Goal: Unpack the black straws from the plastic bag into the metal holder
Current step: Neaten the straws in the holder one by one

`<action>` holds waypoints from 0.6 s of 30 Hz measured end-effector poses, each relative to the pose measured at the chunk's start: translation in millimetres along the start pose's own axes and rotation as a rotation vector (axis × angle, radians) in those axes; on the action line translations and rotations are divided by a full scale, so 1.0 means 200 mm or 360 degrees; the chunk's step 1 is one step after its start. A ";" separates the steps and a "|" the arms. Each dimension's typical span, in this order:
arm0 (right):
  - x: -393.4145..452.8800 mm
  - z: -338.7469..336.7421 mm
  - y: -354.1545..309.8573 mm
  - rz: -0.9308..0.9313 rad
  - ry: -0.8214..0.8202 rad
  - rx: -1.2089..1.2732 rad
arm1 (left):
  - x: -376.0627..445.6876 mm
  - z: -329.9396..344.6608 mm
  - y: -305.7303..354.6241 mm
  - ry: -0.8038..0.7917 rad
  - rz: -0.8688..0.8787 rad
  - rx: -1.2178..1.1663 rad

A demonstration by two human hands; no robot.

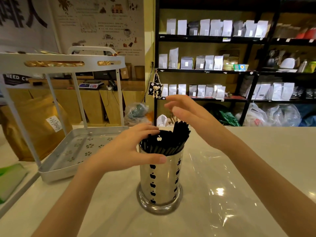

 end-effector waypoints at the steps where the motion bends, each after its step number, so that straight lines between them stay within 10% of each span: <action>1: -0.02 -0.01 0.04 0.0084 -0.0044 0.0065 | 0.00 0.02 0.01 0.0000 -0.0007 0.0021; 6: -0.15 0.03 0.19 0.0232 -0.0417 0.0163 | -0.01 0.08 0.04 0.0103 0.0100 0.0109; 18: -0.19 0.08 0.21 0.0231 -0.0289 0.0074 | -0.05 0.10 0.06 0.0346 0.0303 0.0200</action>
Point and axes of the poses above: each hand's wrist, its own x-axis towards the middle knuckle, its own z-axis out of the palm, y = z × x, the point moved 2 cm from there along x, towards the middle knuckle, and after that the axes turned 15 degrees about y, right-handed, at the moved point
